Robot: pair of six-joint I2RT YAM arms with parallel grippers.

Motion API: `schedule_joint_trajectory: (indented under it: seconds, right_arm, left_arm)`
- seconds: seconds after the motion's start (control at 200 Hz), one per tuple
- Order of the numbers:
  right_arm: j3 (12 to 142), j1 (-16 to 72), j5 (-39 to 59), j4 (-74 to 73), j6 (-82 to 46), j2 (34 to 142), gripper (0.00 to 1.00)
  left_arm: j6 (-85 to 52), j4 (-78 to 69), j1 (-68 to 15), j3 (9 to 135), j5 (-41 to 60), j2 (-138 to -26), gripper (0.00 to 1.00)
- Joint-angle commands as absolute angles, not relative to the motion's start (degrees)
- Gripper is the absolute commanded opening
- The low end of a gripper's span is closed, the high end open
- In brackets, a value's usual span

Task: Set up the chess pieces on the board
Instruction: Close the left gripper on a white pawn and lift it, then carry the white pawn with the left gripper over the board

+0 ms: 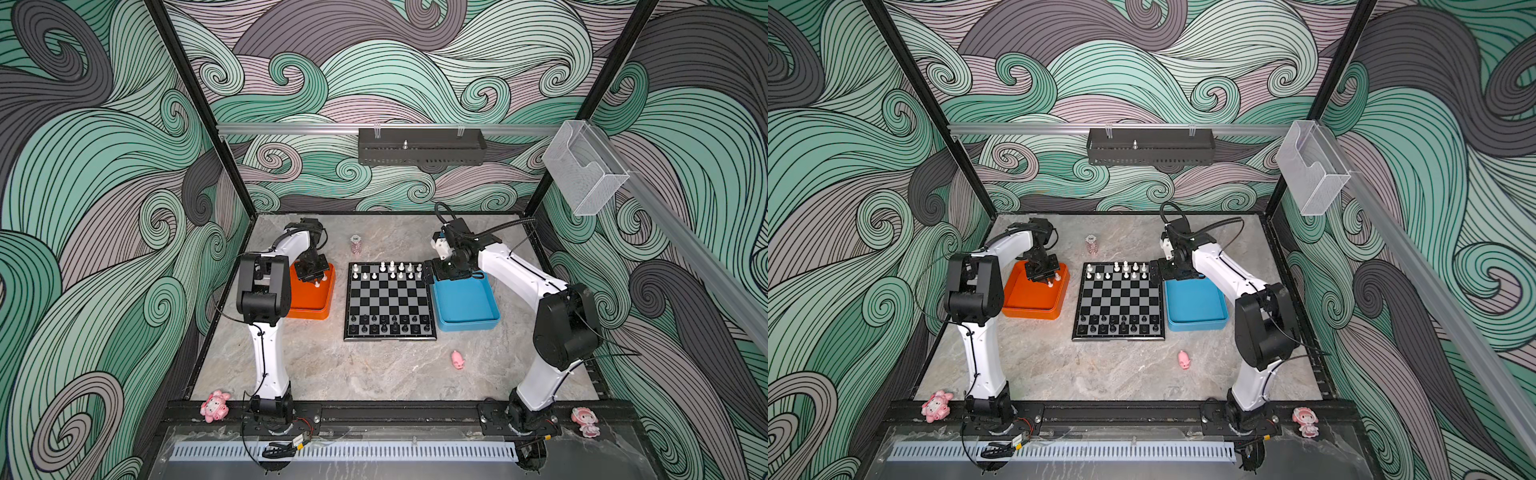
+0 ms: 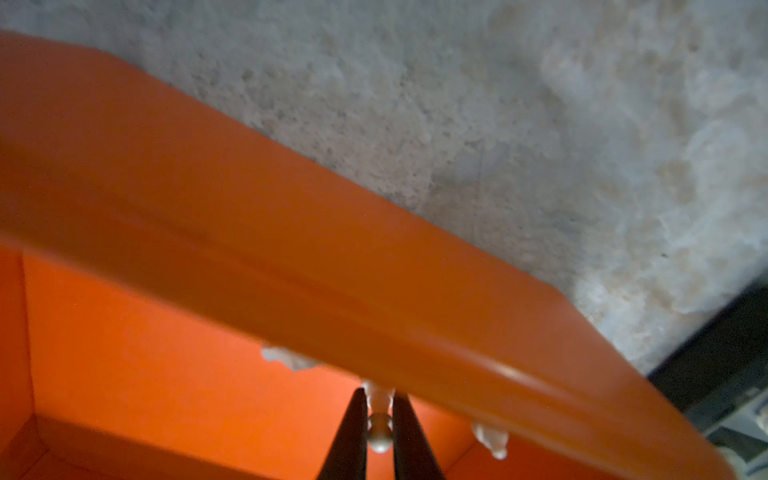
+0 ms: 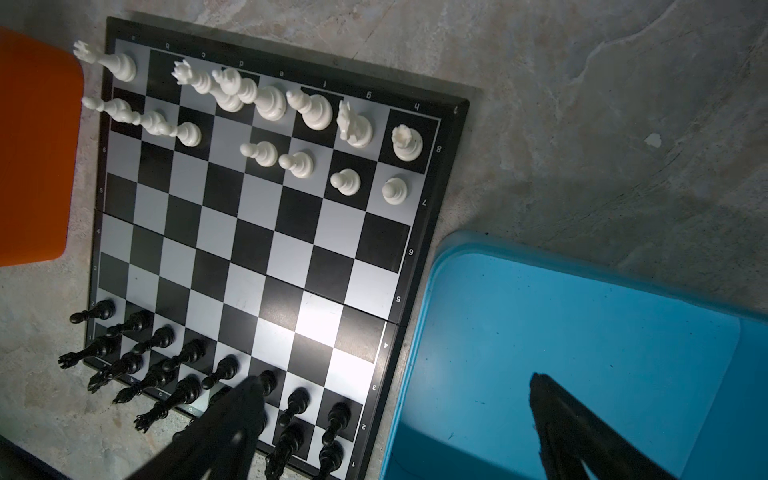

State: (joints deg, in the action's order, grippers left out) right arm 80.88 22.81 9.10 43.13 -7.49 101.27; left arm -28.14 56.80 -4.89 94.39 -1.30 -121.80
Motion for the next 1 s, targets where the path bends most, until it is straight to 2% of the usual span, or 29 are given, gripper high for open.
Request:
schedule_joint_trajectory:
  seconds: [0.0, 0.315, 0.565, 0.801, 0.996]
  right_arm:
    - [80.24, 22.50, 9.67, 43.52, -6.97, 101.31, 0.99]
    - [80.42, 22.43, 9.45, 43.55, -6.96, 100.12, 0.99]
    - [80.03, 21.81, 10.00, 43.51, -6.86, 97.87, 0.99]
    - [77.97, 19.25, 10.54, 43.55, -6.43, 94.09, 0.99]
    - [74.93, 16.33, 10.81, 43.53, -6.04, 90.63, 0.99]
  left_arm:
    - [-28.83, 57.42, -4.74, 96.15, -2.22, -122.96, 0.14]
    - [-27.92, 60.18, -5.01, 96.51, -3.22, -120.84, 0.13]
    - [-26.23, 65.57, -6.07, 96.15, -5.47, -113.45, 0.13]
    - [-25.53, 69.70, -12.84, 100.61, -6.33, -108.63, 0.13]
    - [-26.87, 71.37, -21.68, 110.20, -5.24, -114.38, 0.13]
